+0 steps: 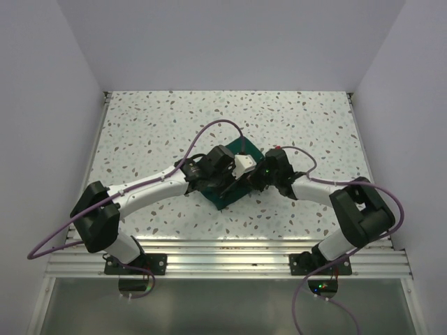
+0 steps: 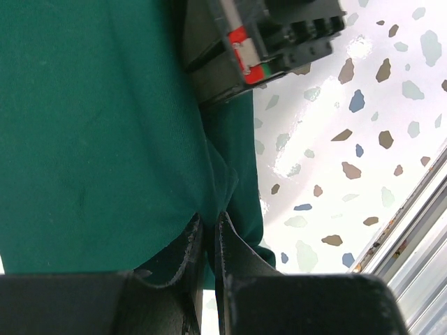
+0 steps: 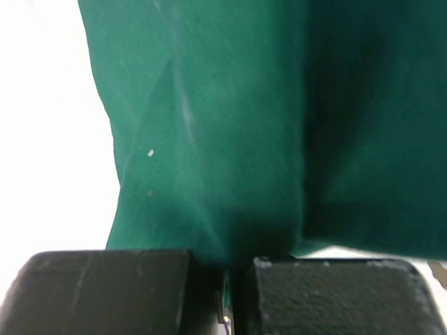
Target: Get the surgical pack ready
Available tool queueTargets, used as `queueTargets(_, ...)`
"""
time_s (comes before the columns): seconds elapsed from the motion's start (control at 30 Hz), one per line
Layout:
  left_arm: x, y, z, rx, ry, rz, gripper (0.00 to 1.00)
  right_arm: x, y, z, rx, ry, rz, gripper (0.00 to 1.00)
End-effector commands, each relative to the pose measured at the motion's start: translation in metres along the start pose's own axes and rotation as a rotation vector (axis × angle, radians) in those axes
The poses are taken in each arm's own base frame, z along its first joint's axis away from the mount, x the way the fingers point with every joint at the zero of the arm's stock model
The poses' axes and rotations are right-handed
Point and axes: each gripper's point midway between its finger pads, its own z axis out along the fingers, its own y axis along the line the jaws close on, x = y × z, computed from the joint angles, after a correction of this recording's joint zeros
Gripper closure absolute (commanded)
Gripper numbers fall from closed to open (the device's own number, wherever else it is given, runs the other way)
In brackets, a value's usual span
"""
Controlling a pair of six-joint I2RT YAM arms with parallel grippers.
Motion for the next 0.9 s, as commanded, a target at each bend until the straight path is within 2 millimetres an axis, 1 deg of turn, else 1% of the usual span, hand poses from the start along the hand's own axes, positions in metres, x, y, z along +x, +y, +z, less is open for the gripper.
queueTargets(0.0, -0.037, -0.013, -0.015, 0.063, -0.123, -0.006, 1.00, -0.016, 0.036, 0.005, -0.099, -0.051, -0.027, 1.00)
queueTargets(0.03, -0.035, -0.015, -0.014, 0.071, -0.120, -0.006, 1.00, -0.017, 0.038, 0.006, -0.099, -0.053, -0.034, 1.00)
queueTargets(0.1, -0.030, -0.017, -0.009, 0.083, -0.109, -0.012, 1.00, -0.016, 0.031, 0.006, -0.062, -0.047, -0.037, 1.00)
queueTargets(0.17, -0.026, -0.021, -0.004, 0.104, -0.098, -0.021, 1.00, -0.014, 0.020, 0.005, -0.027, -0.045, -0.041, 1.00)
queueTargets(0.2, -0.018, -0.023, 0.000, 0.114, -0.082, -0.025, 1.00, -0.014, 0.015, 0.005, -0.018, -0.049, -0.037, 1.00)
queueTargets(0.23, -0.016, -0.025, 0.002, 0.124, -0.081, -0.026, 0.98, -0.012, 0.008, 0.004, -0.003, -0.046, -0.034, 1.00)
queueTargets(0.27, -0.015, -0.028, 0.004, 0.136, -0.086, -0.026, 0.97, -0.011, 0.006, 0.003, 0.000, -0.045, -0.033, 1.00)
queueTargets(0.3, -0.008, -0.029, 0.007, 0.140, -0.074, -0.033, 0.93, -0.010, 0.002, 0.002, 0.006, -0.041, -0.036, 1.00)
queueTargets(0.33, -0.008, -0.031, 0.008, 0.147, -0.077, -0.035, 0.90, -0.007, -0.004, 0.002, 0.025, -0.035, -0.046, 1.00)
queueTargets(0.4, 0.000, -0.035, 0.011, 0.165, -0.063, -0.038, 0.80, -0.006, -0.008, -0.001, 0.036, -0.033, -0.062, 1.00)
queueTargets(0.43, 0.002, -0.037, 0.012, 0.177, -0.064, -0.037, 0.74, -0.005, -0.013, -0.002, 0.046, -0.030, -0.060, 1.00)
queueTargets(0.47, 0.005, -0.041, 0.013, 0.197, -0.061, -0.036, 0.61, -0.004, -0.013, -0.005, 0.042, -0.032, -0.064, 1.00)
queueTargets(0.53, 0.006, -0.044, 0.011, 0.211, -0.066, -0.036, 0.53, -0.001, -0.019, -0.007, 0.056, -0.025, -0.070, 1.00)
queueTargets(0.57, 0.001, -0.043, 0.005, 0.207, -0.089, -0.033, 0.48, 0.000, -0.022, -0.007, 0.062, -0.021, -0.074, 1.00)
queueTargets(0.6, -0.005, -0.042, 0.001, 0.203, -0.108, -0.031, 0.46, 0.000, -0.021, -0.009, 0.058, -0.024, -0.080, 1.00)
queueTargets(0.63, -0.011, -0.042, -0.003, 0.200, -0.128, -0.058, 0.43, 0.001, -0.024, -0.009, 0.064, -0.018, -0.080, 1.00)
queueTargets(0.67, -0.016, -0.039, -0.006, 0.181, -0.144, -0.061, 0.38, 0.002, -0.025, -0.010, 0.065, -0.016, -0.079, 1.00)
queueTargets(0.7, -0.025, -0.036, -0.009, 0.164, -0.159, -0.076, 0.36, 0.003, -0.026, -0.012, 0.064, -0.017, -0.077, 1.00)
queueTargets(0.8, -0.038, -0.026, -0.005, 0.110, -0.166, -0.111, 0.35, 0.003, -0.024, -0.015, 0.055, -0.019, -0.068, 1.00)
queueTargets(0.87, -0.037, -0.018, 0.006, 0.064, -0.150, -0.130, 0.35, 0.004, -0.022, -0.016, 0.050, -0.015, -0.066, 1.00)
